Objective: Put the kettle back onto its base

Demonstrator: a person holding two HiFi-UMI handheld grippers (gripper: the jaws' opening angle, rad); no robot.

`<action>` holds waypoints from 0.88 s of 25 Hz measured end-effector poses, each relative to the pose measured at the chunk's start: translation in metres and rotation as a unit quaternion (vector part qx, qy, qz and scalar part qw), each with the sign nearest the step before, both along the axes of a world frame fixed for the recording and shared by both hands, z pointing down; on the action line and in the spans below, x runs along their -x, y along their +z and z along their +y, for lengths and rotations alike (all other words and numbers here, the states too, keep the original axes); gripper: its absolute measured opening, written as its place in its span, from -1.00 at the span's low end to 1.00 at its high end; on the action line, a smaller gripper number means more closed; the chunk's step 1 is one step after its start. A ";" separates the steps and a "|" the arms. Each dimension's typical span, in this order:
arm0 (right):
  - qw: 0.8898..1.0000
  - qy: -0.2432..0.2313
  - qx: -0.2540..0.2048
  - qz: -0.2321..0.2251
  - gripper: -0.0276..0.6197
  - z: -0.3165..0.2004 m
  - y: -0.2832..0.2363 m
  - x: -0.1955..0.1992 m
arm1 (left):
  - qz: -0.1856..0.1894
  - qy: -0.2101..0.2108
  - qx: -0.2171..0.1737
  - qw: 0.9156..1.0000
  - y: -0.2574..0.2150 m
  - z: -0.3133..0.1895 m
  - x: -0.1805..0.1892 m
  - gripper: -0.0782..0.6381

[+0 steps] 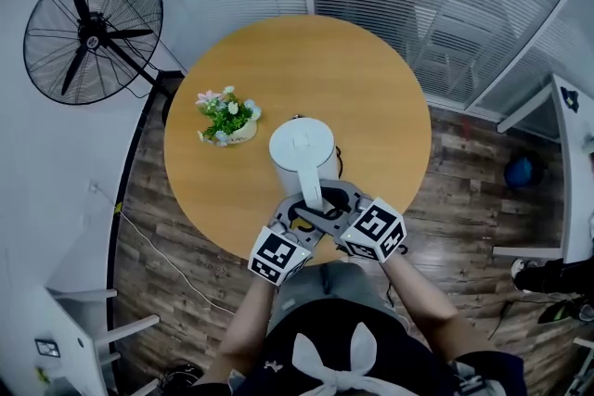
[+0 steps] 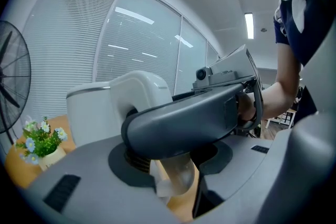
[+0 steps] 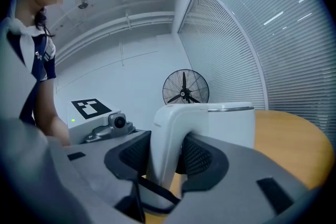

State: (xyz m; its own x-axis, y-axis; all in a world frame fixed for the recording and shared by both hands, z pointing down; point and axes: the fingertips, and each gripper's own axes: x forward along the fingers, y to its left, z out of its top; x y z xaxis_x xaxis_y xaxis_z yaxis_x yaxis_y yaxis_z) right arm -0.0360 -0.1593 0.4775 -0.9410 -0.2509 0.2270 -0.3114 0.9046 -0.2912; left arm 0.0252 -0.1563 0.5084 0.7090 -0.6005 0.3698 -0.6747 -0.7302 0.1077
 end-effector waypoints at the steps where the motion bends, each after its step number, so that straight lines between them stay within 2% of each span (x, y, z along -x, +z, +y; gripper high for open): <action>1: 1.000 0.001 0.002 0.000 -0.33 0.000 0.002 0.001 | -0.001 0.001 0.002 1.000 0.002 0.000 0.001 -0.24; 22: 1.000 0.011 0.007 0.024 -0.33 0.004 0.030 0.007 | -0.002 0.006 0.010 1.000 0.028 0.005 0.006 -0.24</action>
